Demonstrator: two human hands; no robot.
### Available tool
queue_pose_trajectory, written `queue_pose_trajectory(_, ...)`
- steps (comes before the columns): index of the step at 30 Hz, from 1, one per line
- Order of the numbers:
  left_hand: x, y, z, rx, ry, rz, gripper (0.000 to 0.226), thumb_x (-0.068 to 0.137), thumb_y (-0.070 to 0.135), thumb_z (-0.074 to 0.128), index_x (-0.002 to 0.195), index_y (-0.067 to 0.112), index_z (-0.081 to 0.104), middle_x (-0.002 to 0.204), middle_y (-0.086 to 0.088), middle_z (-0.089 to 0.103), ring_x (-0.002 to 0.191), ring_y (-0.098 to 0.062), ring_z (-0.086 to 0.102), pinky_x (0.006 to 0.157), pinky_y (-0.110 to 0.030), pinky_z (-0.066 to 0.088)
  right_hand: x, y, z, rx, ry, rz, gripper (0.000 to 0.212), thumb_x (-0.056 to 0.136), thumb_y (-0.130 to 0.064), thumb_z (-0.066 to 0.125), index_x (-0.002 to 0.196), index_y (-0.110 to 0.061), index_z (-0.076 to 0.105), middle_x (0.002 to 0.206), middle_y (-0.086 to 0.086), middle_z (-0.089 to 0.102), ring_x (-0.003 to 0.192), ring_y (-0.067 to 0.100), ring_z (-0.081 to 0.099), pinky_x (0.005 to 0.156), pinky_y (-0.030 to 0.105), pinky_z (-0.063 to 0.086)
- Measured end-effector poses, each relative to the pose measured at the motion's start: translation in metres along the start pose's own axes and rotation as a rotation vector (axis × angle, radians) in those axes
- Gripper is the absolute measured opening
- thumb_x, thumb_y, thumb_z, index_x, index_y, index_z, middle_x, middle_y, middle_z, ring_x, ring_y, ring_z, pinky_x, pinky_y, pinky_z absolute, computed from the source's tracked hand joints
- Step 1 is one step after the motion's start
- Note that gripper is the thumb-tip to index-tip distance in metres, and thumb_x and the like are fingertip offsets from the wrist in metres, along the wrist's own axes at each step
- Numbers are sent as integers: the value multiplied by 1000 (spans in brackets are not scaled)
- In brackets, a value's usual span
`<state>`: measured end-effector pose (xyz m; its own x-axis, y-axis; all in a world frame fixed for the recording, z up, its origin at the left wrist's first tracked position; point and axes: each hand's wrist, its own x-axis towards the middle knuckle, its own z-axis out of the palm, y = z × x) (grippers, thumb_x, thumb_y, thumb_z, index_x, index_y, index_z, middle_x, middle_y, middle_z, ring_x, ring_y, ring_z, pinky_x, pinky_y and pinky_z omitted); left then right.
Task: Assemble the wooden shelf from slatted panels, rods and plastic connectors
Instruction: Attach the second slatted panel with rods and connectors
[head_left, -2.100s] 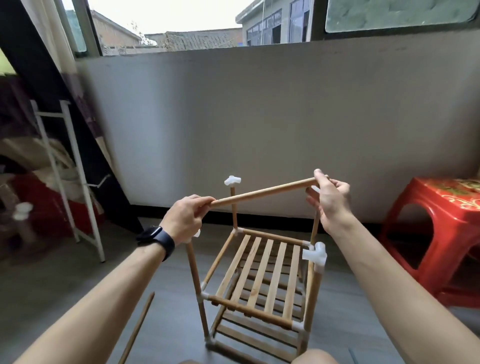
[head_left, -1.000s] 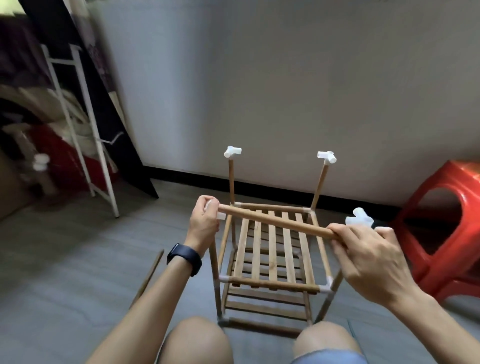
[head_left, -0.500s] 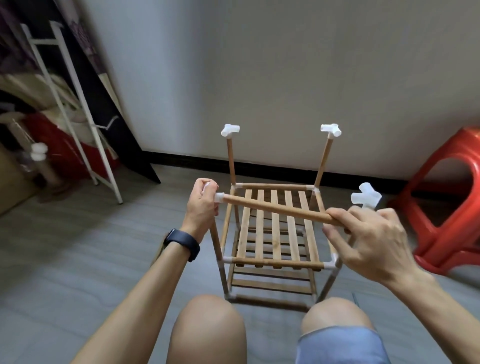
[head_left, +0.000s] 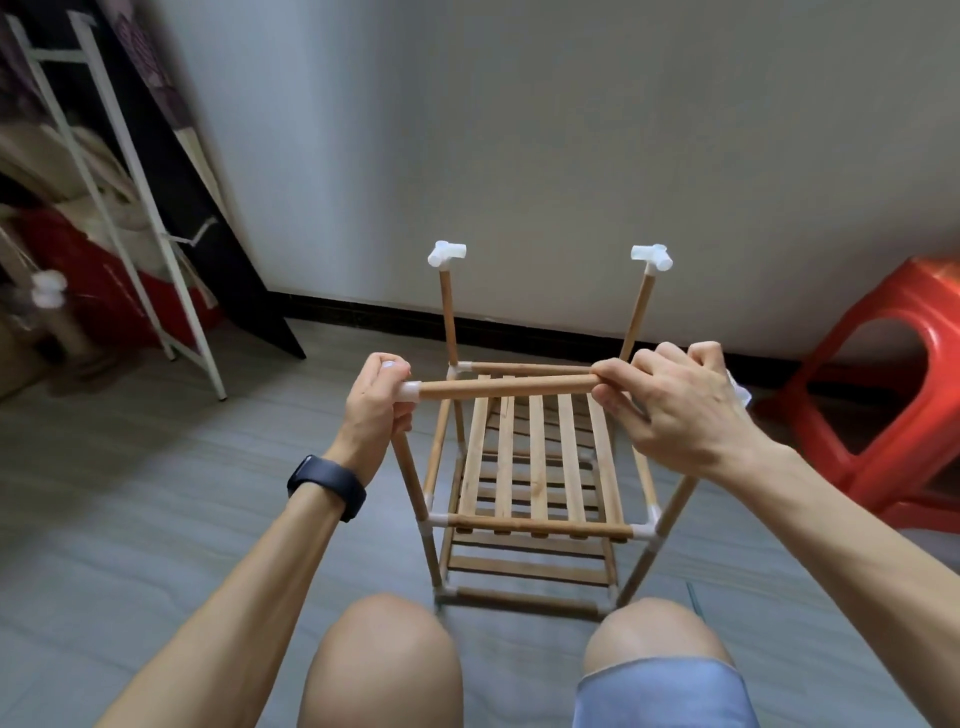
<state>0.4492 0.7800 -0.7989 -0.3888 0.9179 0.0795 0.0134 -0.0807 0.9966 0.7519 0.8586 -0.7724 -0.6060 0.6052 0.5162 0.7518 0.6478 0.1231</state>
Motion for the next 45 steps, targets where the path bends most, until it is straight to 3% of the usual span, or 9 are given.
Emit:
queue_pose_trajectory(5,4,12,-1,409,1,72,18,103,31,47,113,20,56,105,-4,54,93,-20,57,77,-34,51,-9,12,-10,264,5,130,31,94,-58,45,114,-43,63,87,-18,60,89,7,53,85,35,32)
queue_pose_trajectory(8,2,40,15,852,63,342,34,99,33,56,131,23,54,126,2,49,113,-13,45,94,-35,43,-28,32,-14,638,225,533,36,90,-51,54,119,-32,65,110,-12,64,108,9,56,93,32,40)
queue_pose_trajectory(12,-9,84,93,910,-280,500,46,97,45,56,139,28,49,134,8,52,123,-8,45,101,-33,45,-41,35,-2,1250,193,951,42,96,-56,47,111,-20,62,101,-2,65,95,19,66,82,33,46)
queue_pose_trajectory(15,-12,85,166,1095,-558,524,60,96,52,54,150,32,35,146,5,45,130,-14,45,103,-38,46,-37,21,9,1289,154,971,32,103,-45,48,106,-16,62,77,-9,66,69,3,62,70,29,46)
queue_pose_trajectory(19,-9,51,218,1160,-695,551,52,104,42,42,153,30,30,134,-2,53,116,-24,54,94,-43,50,-37,23,23,1188,286,1007,38,92,-57,47,99,-23,65,84,-5,71,82,13,66,72,36,51)
queue_pose_trajectory(26,-8,10,208,1213,-386,835,58,92,75,15,117,39,53,94,11,61,77,-10,57,50,-23,39,-43,22,27,1185,390,1010,38,88,-54,42,91,-22,63,74,-4,64,70,10,59,65,29,46)
queue_pose_trajectory(33,-19,15,208,1125,-196,902,43,91,72,38,94,40,67,69,13,60,58,-6,55,47,-12,9,-44,21,37,1127,456,1043,36,91,-57,40,92,-29,62,79,3,68,73,15,61,66,33,47)
queue_pose_trajectory(40,-19,20,212,1080,-271,830,42,99,62,37,116,38,68,88,9,68,75,-10,62,54,-31,51,-41,29,32,1271,313,959,39,91,-55,44,96,-19,59,66,-11,60,64,5,55,64,31,43)
queue_pose_trajectory(45,-14,20,207,1086,-458,837,45,102,46,30,133,28,58,108,5,66,92,-12,60,70,-34,56,-43,30,26,1326,259,860,35,93,-48,42,84,-16,53,57,-15,46,55,3,44,57,24,37)
